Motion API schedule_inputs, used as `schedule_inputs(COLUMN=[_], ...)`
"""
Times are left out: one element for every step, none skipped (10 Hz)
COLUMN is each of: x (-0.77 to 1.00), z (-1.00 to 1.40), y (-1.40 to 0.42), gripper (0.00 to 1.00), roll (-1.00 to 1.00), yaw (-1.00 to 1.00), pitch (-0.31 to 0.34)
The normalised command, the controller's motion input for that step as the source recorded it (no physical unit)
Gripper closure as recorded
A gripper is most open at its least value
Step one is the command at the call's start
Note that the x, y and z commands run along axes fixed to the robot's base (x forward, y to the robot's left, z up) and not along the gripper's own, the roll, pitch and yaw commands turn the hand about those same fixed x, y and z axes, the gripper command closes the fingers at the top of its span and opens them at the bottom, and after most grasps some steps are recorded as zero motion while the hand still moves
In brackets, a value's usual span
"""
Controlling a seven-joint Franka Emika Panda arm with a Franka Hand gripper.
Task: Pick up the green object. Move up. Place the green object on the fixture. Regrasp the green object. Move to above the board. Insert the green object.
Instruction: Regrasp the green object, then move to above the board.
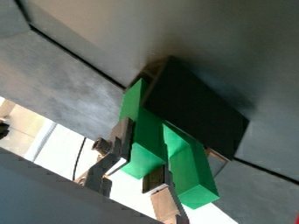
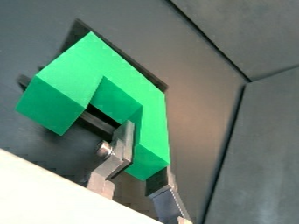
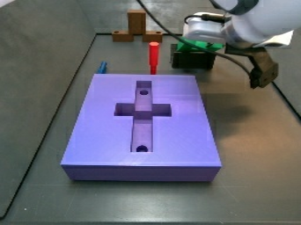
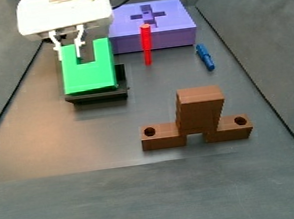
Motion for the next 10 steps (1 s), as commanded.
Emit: schedule_inputs(x=[0.00, 0.00, 0.00, 0.00, 0.00, 0.00, 0.00, 0.00, 0.02, -0.01], z=[0.00, 0.00, 0.00, 0.00, 0.00, 0.00, 0.00, 1.40, 1.40, 1.40], y=[0.00, 0.00, 0.00, 0.00, 0.00, 0.00, 0.00, 0.00, -0.03, -0.02], gripper=[1.00, 1.00, 1.00, 1.00, 1.00, 1.00, 1.00, 1.00, 1.00, 1.00], roll=[0.00, 0.00, 0.00, 0.00, 0.00, 0.00, 0.00, 0.00, -0.05, -0.14], yaw=[0.00, 0.00, 0.00, 0.00, 0.00, 0.00, 0.00, 0.00, 0.03, 0.02], pitch=[0.000, 0.000, 0.000, 0.000, 0.000, 0.000, 0.000, 0.000, -0.046, -0.047])
